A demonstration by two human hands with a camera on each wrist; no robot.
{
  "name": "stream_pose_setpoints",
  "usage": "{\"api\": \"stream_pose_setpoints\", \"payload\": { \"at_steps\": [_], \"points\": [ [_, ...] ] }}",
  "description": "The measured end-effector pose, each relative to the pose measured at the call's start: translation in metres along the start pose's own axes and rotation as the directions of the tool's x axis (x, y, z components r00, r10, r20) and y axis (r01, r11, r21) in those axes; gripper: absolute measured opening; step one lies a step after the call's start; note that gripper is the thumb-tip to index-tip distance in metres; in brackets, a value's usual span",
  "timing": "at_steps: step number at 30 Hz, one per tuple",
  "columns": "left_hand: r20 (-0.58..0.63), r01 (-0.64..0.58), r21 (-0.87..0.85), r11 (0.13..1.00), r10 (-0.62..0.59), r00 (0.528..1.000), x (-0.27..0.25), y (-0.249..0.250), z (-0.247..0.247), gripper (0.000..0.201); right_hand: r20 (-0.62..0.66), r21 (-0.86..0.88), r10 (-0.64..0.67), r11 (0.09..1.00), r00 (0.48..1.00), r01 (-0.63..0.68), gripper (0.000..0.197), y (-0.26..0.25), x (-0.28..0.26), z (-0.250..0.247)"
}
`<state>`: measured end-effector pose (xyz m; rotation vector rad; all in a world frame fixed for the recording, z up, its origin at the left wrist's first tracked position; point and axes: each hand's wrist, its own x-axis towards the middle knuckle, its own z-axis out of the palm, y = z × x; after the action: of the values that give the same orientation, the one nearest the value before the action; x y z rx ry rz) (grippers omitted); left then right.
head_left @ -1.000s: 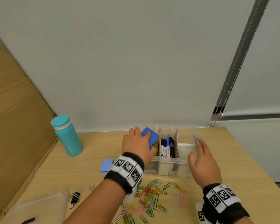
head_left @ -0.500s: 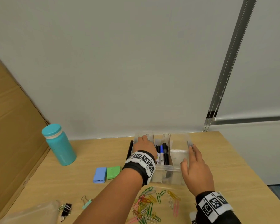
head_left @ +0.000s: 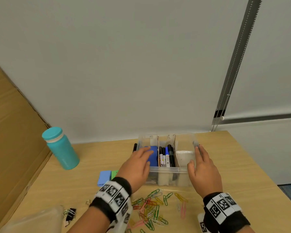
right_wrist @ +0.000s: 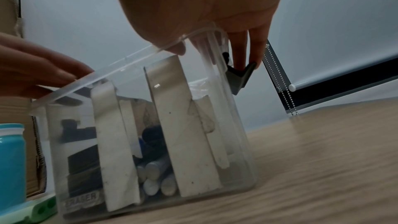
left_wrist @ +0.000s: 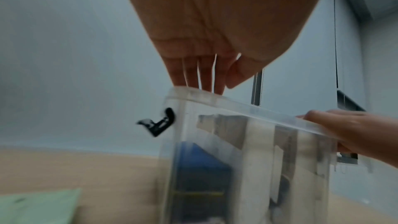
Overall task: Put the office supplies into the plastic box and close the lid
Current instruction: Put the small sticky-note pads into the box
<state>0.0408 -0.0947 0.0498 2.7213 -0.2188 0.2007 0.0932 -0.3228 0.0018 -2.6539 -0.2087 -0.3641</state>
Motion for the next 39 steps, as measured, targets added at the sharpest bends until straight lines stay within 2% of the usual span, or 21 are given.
{"api": "stream_pose_setpoints", "payload": {
  "at_steps": [2,5,8,10,12,15,17,18,19,22,25,29,33,36,39],
  "points": [
    [-0.089,0.005,-0.028,1.000,-0.007,0.996,-0.027,-0.019,-0.006,0.049,0.009,-0.006,-0.004,1.000,1.000,0.004,0.073,0.002,-0.001,0.001],
    [-0.125,0.157,-0.020,0.987,-0.158,0.979,-0.062,-0.062,-0.008,0.053,-0.006,-0.038,0.010,0.999,1.000,-0.011,0.068,0.001,-0.003,0.001],
    [-0.040,0.375,-0.004,0.927,-0.375,0.926,-0.088,-0.105,-0.007,0.054,-0.070,-0.084,-0.067,0.995,0.995,0.061,0.060,-0.017,-0.006,-0.003],
    [0.053,0.461,0.078,0.884,-0.466,0.883,-0.095,-0.126,-0.006,0.057,-0.113,-0.045,-0.210,0.978,0.971,0.206,0.054,-0.042,-0.011,-0.008],
    [0.135,0.489,0.124,0.863,-0.503,0.854,-0.090,-0.137,-0.004,0.057,-0.132,0.010,-0.398,0.915,0.908,0.403,0.049,-0.073,-0.020,-0.009],
    [0.213,0.468,0.172,0.867,-0.497,0.841,-0.071,-0.141,-0.001,0.059,-0.089,0.102,-0.666,0.734,0.741,0.672,0.044,-0.117,-0.037,-0.001],
    [0.248,0.450,0.214,0.867,-0.494,0.833,-0.059,-0.143,0.003,0.063,-0.016,0.207,-0.752,0.643,0.659,0.738,0.045,-0.142,-0.043,0.016],
    [0.266,0.442,0.236,0.865,-0.495,0.827,-0.054,-0.145,0.005,0.066,0.034,0.251,-0.756,0.639,0.654,0.727,0.047,-0.152,-0.043,0.026],
    [0.282,0.437,0.252,0.863,-0.498,0.820,-0.050,-0.147,0.007,0.068,0.092,0.279,-0.738,0.664,0.669,0.694,0.051,-0.160,-0.042,0.038],
    [0.322,0.441,0.253,0.861,-0.505,0.801,-0.041,-0.154,0.013,0.072,0.323,0.255,-0.608,0.794,0.725,0.552,0.062,-0.177,-0.030,0.072],
    [0.328,0.468,0.225,0.854,-0.519,0.789,-0.038,-0.158,0.017,0.068,0.475,0.127,-0.535,0.828,0.699,0.547,0.069,-0.185,-0.017,0.095],
    [0.277,0.484,0.292,0.825,-0.557,0.783,-0.035,-0.161,0.020,0.060,0.643,-0.028,-0.389,0.849,0.660,0.527,0.075,-0.186,-0.016,0.120],
    [0.282,0.425,0.397,0.813,-0.549,0.787,-0.031,-0.160,0.022,0.055,0.639,-0.098,-0.361,0.838,0.680,0.537,0.051,-0.186,-0.019,0.124],
    [0.264,0.404,0.446,0.798,-0.549,0.793,-0.029,-0.156,0.022,0.053,0.632,-0.059,-0.376,0.849,0.678,0.525,0.041,-0.184,-0.022,0.111],
    [0.258,0.390,0.458,0.799,-0.539,0.802,-0.028,-0.152,0.021,0.049,0.574,0.016,-0.427,0.859,0.698,0.512,0.034,-0.184,-0.030,0.082]
  ]
}}
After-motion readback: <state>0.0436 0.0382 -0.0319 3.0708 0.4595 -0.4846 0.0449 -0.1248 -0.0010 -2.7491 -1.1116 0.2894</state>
